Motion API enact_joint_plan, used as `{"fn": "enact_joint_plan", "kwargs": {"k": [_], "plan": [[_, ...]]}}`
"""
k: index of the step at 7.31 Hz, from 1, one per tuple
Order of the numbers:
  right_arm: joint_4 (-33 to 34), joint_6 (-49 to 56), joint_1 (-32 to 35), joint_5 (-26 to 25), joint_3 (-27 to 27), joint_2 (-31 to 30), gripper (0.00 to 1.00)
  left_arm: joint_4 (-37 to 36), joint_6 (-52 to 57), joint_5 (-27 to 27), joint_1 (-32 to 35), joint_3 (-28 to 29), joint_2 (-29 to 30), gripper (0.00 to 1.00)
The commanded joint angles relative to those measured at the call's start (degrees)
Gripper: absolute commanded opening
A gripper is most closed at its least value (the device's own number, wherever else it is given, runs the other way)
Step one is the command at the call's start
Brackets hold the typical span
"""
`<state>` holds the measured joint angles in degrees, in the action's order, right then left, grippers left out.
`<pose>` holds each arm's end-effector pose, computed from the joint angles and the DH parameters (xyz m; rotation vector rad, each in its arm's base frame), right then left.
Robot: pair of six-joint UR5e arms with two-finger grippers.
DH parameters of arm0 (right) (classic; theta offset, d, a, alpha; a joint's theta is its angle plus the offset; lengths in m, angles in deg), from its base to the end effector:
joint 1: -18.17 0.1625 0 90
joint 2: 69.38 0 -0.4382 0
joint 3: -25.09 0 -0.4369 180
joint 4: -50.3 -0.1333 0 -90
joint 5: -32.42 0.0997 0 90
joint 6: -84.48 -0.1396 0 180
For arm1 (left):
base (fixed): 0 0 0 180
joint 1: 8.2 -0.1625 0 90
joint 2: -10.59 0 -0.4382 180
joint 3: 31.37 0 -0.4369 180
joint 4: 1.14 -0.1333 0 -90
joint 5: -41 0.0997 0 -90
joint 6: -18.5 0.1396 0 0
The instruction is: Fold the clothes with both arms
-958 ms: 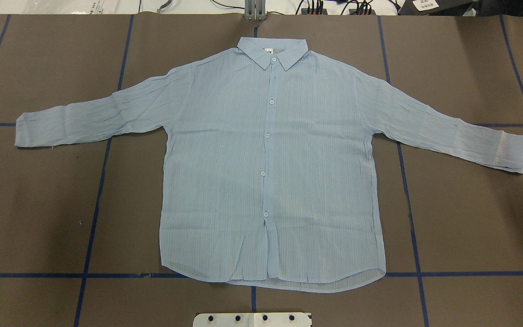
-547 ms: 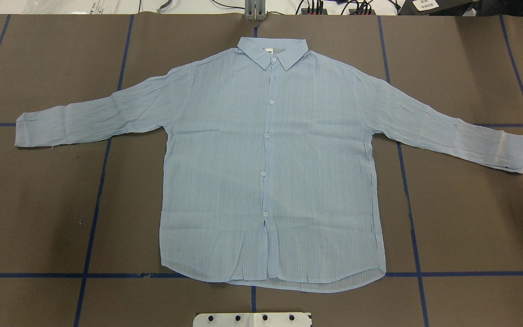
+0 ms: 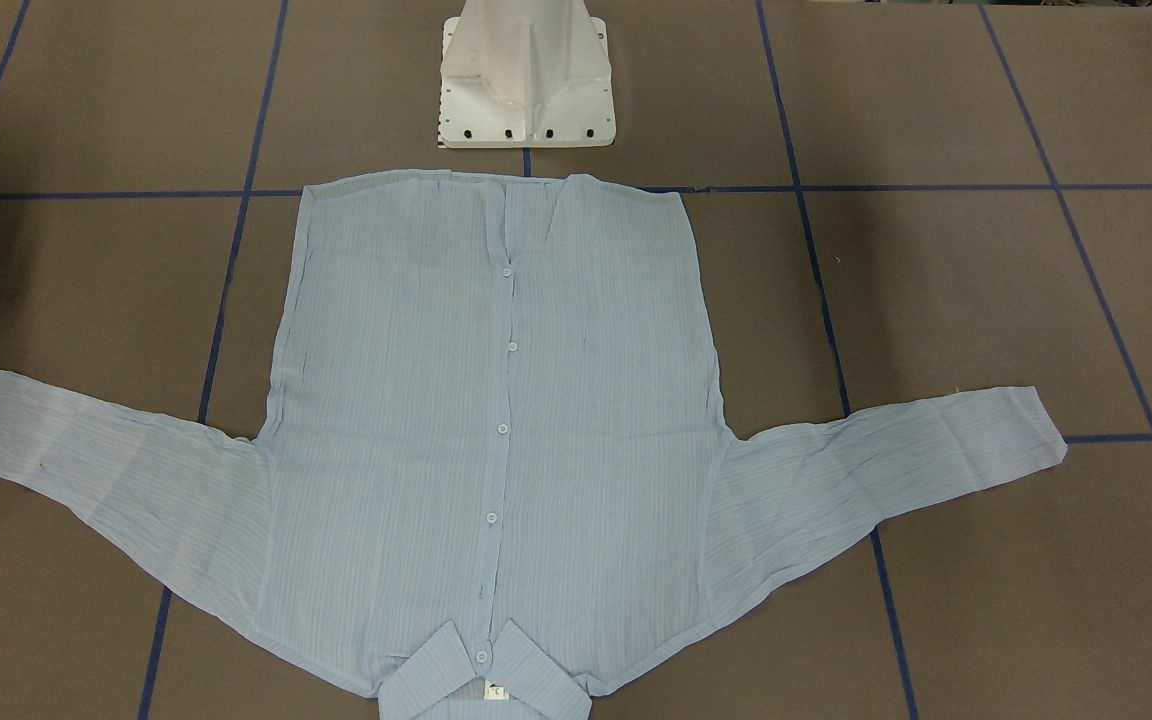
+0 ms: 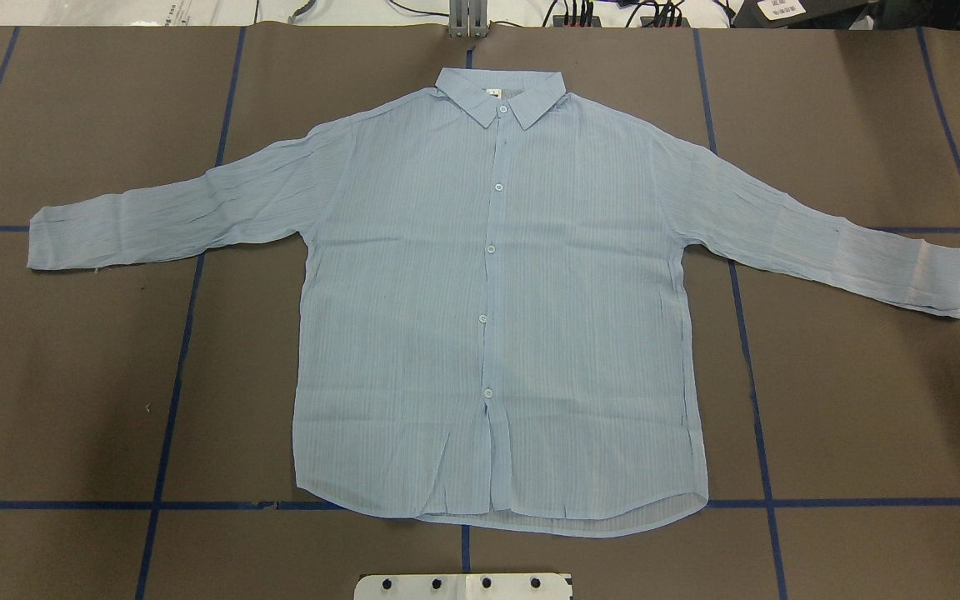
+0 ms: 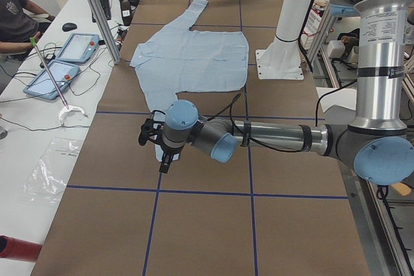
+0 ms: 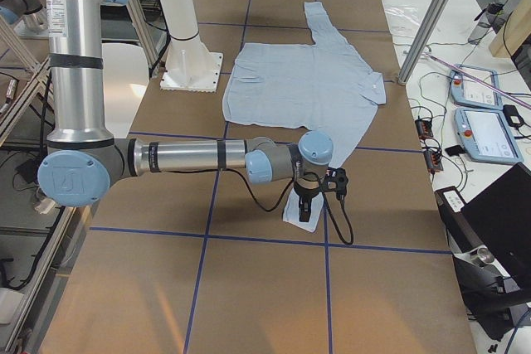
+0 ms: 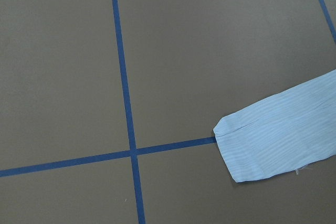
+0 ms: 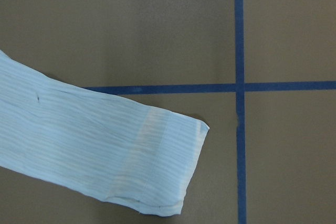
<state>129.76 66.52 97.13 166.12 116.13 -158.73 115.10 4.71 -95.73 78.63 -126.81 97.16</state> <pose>-0.0712 -0.5572 0.6653 0.0063 -0.7862 0.0331 -0.0015 -0.5444 0.6217 0.3417 0.8570 0.0290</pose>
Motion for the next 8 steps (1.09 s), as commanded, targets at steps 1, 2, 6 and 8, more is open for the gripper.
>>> {"fn": "enact_joint_plan", "kwargs": {"k": [1, 2, 6, 8], "plan": [[-4.21, -1.63, -1.43, -0.45, -7.17, 3.22, 1.0, 0.12, -0.01, 0.07, -0.09, 0.08, -0.09, 1.0], [-4.05, -2.25, -2.31, -0.63, -9.37, 5.05, 0.98, 0.12, 0.07, 0.07, -0.09, 0.08, -0.09, 1.0], [-4.22, -2.26, -4.42, -0.81, -16.14, 8.49, 0.89, 0.21, -0.01, 0.07, -0.09, -0.1, -0.09, 1.0], [-4.22, -2.17, -4.95, -0.81, -16.95, 8.5, 0.91, 0.21, -0.01, 0.07, -0.09, -0.1, -0.09, 1.0]]}}
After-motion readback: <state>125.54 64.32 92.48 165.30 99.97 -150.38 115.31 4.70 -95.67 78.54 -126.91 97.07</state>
